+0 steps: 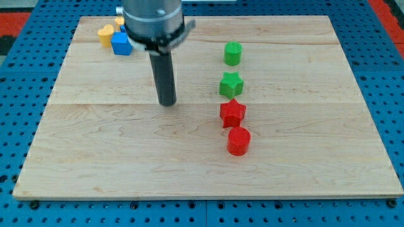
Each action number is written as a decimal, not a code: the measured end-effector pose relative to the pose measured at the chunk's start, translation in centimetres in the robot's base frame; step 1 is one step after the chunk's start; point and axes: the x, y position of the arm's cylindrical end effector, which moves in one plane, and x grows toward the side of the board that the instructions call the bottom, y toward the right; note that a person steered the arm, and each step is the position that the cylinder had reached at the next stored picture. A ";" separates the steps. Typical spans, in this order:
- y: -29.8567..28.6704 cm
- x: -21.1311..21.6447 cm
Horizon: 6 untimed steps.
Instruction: Move the blue cube with a yellow hexagon top left to the green star
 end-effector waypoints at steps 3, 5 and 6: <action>1.9 -21.7; -8.2 -22.8; -14.3 -22.5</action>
